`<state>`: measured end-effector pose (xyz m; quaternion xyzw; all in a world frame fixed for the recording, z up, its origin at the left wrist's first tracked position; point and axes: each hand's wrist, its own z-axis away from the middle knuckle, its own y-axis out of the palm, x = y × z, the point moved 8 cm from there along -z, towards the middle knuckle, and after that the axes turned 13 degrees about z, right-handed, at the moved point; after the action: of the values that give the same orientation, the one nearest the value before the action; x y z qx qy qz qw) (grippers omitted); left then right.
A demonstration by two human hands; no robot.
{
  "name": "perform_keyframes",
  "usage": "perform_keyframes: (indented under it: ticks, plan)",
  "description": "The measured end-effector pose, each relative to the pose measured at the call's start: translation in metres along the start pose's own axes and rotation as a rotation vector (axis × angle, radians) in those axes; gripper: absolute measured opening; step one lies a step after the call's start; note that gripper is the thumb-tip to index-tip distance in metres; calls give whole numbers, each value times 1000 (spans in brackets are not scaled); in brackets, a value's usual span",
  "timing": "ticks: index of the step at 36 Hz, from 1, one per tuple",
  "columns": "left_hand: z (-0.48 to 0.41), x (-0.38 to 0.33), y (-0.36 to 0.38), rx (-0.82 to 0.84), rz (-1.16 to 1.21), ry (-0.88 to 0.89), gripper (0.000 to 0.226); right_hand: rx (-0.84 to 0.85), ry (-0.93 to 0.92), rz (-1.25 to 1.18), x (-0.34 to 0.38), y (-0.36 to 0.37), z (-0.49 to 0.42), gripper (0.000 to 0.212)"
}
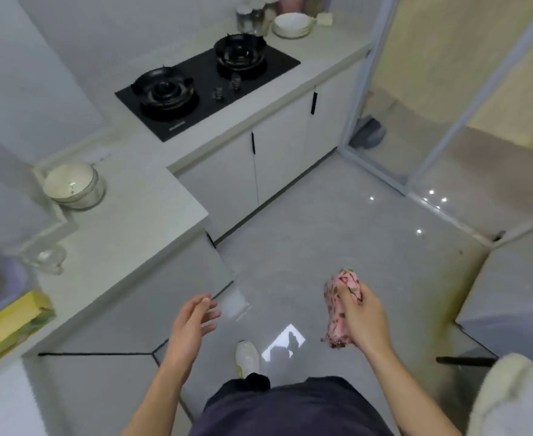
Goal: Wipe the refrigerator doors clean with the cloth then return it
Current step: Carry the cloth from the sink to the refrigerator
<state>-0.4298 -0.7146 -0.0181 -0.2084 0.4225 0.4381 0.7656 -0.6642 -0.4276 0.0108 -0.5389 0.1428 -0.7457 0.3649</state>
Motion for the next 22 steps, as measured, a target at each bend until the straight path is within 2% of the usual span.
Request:
perform_keyframes:
  ticks: [7,11,22]
  plan:
    - [-55,-27,23,154,-136,-60,22,-155,147,-83,-3,5,-4,12]
    - [-81,-37,49,197,-195,-79,21,-229,163,-105,1,3,-9,10]
    - [-147,-63,149,295,-247,-113,19,-259,220,-183,8,-20,-86,10]
